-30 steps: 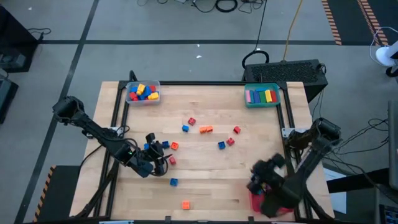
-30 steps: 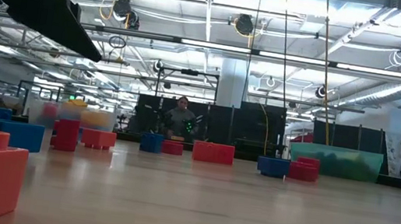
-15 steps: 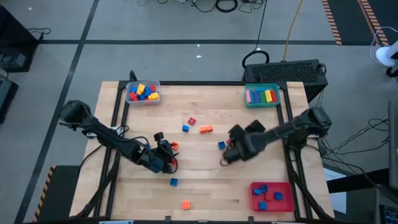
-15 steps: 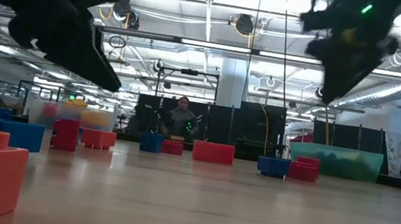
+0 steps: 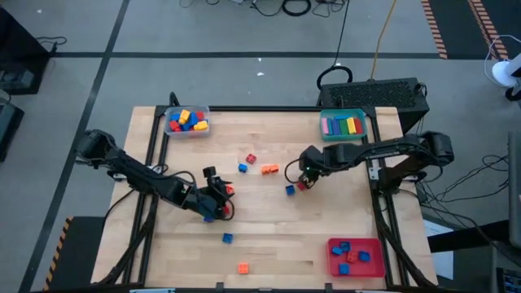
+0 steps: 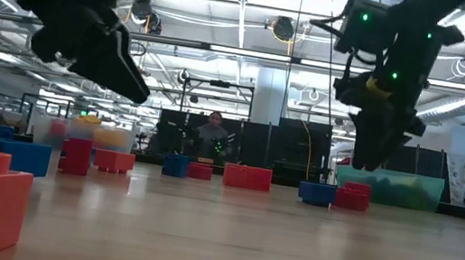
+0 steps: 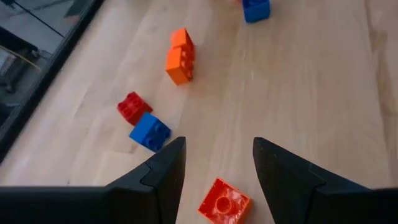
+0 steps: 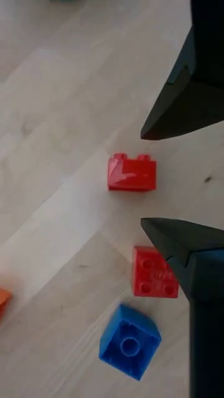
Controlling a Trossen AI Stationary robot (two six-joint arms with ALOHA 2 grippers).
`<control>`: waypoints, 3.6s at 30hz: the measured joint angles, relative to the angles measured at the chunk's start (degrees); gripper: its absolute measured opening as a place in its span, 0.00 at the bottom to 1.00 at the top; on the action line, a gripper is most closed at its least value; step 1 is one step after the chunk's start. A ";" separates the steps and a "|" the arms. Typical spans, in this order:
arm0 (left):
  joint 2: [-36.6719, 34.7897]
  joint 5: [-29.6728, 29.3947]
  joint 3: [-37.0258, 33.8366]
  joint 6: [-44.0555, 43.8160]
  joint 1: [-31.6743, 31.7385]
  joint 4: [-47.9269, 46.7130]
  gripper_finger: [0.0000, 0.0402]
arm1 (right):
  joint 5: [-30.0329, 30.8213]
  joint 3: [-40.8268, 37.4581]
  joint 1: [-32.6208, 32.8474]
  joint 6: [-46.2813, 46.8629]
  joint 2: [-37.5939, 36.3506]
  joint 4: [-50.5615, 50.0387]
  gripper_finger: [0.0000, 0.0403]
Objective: Sort blocks by size
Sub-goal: Put the small red game piece into the red bin, then put the small orange game piece into the red bin
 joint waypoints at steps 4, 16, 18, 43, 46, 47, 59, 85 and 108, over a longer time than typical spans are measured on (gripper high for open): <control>0.00 2.92 0.00 1.28 3.48 0.40 0.47 | -1.36 -1.91 -1.42 -2.73 0.59 3.83 0.50; 0.00 7.12 0.00 1.18 7.71 0.18 0.47 | -3.27 -2.10 -6.30 -9.40 7.67 7.03 0.50; 0.00 7.15 0.00 1.19 7.68 -0.01 0.47 | -3.35 -2.07 -6.31 -9.48 9.24 7.80 0.49; 0.00 8.81 0.00 0.95 6.61 -2.74 0.47 | -6.28 -2.10 11.72 10.86 -6.37 0.17 0.18; 0.00 8.79 0.00 0.99 6.61 -2.48 0.47 | -6.30 -2.08 17.86 17.44 -8.63 0.54 0.18; 0.00 8.70 0.00 1.01 6.62 -2.22 0.47 | -6.26 -2.08 19.92 19.69 -9.16 0.64 0.18; 0.00 8.35 0.00 2.55 7.85 0.86 0.47 | -6.11 -2.05 45.40 41.15 -9.96 9.37 0.18; 0.00 7.69 0.00 2.55 8.57 5.22 0.47 | -9.79 -2.00 61.14 71.07 0.15 6.98 0.40; 0.00 8.44 0.00 2.62 8.53 4.89 0.47 | 13.26 7.45 40.21 42.20 -9.44 -10.58 0.31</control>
